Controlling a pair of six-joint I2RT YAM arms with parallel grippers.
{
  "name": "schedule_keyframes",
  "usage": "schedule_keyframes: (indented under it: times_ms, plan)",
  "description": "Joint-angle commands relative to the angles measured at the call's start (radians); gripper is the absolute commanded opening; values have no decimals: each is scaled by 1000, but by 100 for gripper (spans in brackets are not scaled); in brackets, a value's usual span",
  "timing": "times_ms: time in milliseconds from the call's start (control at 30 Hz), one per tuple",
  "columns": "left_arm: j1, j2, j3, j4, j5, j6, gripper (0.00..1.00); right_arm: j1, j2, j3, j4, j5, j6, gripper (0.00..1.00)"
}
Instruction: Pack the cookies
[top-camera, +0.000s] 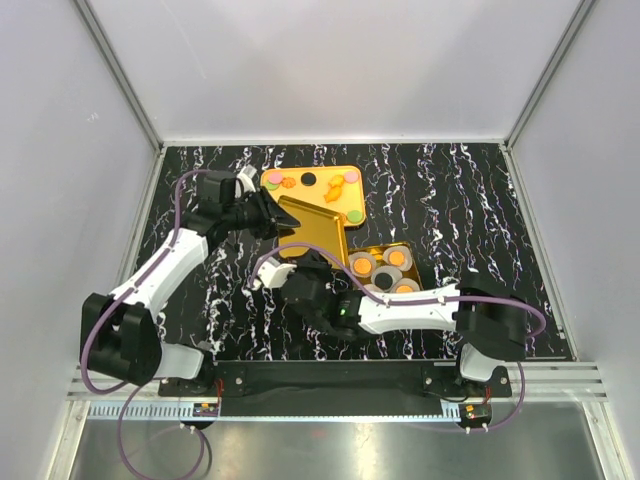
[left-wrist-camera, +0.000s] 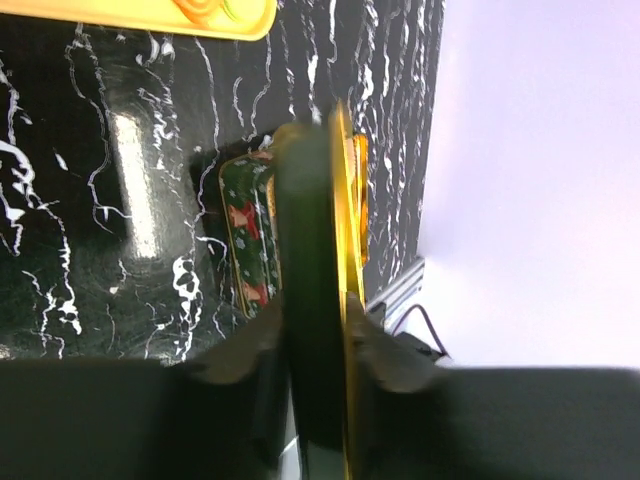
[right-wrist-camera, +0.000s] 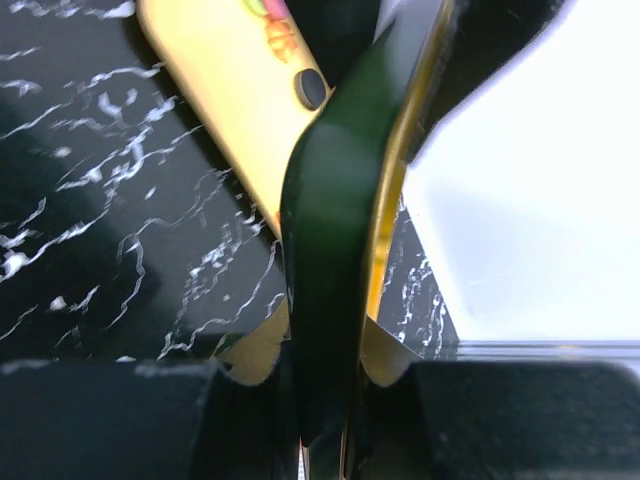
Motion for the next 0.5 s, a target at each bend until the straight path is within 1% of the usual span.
schedule_keyframes:
  times_ms: [0, 33, 100, 133, 200, 233, 267, 300, 333, 400, 433, 467]
  plan:
    - [-5, -53, 8, 41, 89, 34, 39, -19, -37, 20, 137, 82, -5, 1]
    - [-5, -58, 26, 32, 82, 45, 53, -19, -44, 21, 146, 90, -17, 0]
    - [-4, -59, 46, 32, 72, 56, 66, -19, -55, 17, 149, 102, -27, 0]
    - [-4, -55, 62, 27, 65, 71, 74, -19, -67, 17, 146, 107, -28, 0]
    - [10, -46, 120, 9, 42, 86, 80, -19, -86, 20, 109, 116, -11, 0]
    - [21, -41, 160, 4, 28, 89, 82, -16, -106, 26, 41, 116, 30, 0]
    - [51, -35, 177, 9, 25, 88, 91, -17, -118, 29, 8, 118, 53, 0]
    - [68, -29, 195, 13, 22, 83, 92, -16, -132, 27, -24, 114, 79, 0]
    - [102, -23, 236, 18, 19, 77, 93, -19, -165, 26, -105, 110, 140, 0]
    - [133, 0, 279, 16, 10, 71, 93, -19, -214, 37, -203, 98, 214, 0]
    - [157, 8, 313, 13, -1, 67, 93, -19, -228, 43, -308, 95, 286, 0]
    - [167, 17, 330, 13, -9, 65, 99, -22, -242, 63, -364, 87, 327, 0]
